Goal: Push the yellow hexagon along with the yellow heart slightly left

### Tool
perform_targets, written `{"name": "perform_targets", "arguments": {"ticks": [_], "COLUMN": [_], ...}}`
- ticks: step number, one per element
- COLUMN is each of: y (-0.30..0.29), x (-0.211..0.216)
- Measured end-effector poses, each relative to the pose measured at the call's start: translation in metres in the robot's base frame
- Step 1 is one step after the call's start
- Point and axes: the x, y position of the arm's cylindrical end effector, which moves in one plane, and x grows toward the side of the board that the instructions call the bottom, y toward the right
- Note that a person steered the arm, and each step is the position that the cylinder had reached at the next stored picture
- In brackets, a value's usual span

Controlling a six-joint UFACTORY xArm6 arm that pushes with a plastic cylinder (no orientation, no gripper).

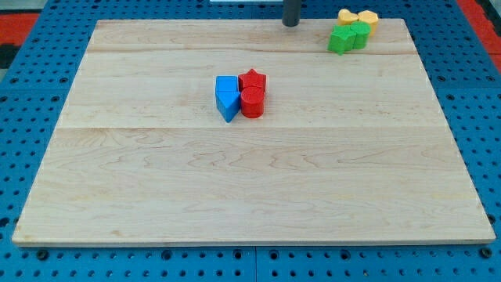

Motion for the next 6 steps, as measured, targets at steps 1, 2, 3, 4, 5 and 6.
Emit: {"name": "perform_targets", "arguments": {"ticks": [1,2,3,4,5,6], "y": [0.015,-0.01,-0.024,-0.006,0.016,0.111], "x": [-0.002,0.004,0.046,0.105,0.147,0.142]}}
